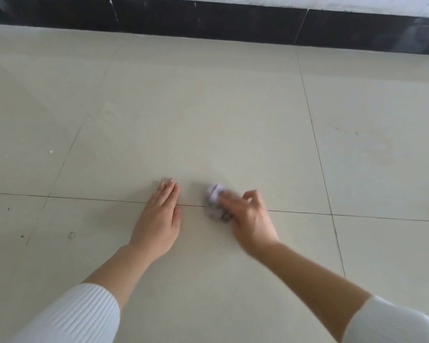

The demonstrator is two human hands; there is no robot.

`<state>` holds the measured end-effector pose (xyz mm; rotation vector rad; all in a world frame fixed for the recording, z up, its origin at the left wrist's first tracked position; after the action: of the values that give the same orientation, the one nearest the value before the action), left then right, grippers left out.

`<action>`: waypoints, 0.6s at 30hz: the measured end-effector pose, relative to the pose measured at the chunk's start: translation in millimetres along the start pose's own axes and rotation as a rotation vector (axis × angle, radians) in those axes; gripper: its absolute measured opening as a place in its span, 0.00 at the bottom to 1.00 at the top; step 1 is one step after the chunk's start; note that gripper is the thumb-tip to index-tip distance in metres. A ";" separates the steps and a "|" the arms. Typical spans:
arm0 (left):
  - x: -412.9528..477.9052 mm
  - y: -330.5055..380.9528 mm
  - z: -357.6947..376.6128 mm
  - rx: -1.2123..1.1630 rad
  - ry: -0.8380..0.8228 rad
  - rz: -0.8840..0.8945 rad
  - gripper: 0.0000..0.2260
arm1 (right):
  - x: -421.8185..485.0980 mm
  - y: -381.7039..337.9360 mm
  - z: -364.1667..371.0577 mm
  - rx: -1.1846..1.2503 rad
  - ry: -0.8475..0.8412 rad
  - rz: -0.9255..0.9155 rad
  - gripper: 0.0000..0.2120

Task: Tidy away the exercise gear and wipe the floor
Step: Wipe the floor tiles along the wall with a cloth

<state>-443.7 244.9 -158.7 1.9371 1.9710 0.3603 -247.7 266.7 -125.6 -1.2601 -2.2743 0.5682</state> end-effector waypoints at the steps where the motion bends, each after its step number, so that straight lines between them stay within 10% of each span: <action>1: 0.4 -0.8 -0.1 -0.003 -0.009 -0.001 0.27 | -19.5 -17.6 7.1 0.034 -0.066 -0.126 0.22; 7: 3.0 -3.4 -3.0 -0.011 -0.067 0.011 0.24 | -71.0 -54.7 25.6 0.261 -0.426 -0.219 0.20; 14: -18.0 -14.3 -12.2 0.043 -0.042 0.002 0.23 | 32.2 57.2 -29.0 0.087 0.117 0.581 0.22; 18: -16.2 -15.4 -16.3 0.011 -0.055 -0.006 0.21 | 1.2 -19.8 18.4 0.154 -0.019 0.052 0.13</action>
<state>-464.5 229.3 -149.2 1.9264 1.9472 0.2923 -272.2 255.8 -128.9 -1.2462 -2.1721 0.7618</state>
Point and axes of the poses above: each hand's wrist, its own x-axis towards the middle knuckle, its own z-axis out of the palm, y = z × x, the point moved 5 cm from there along x, towards the middle knuckle, and after that the axes turned 3 degrees about -z, right-handed, at the moved point
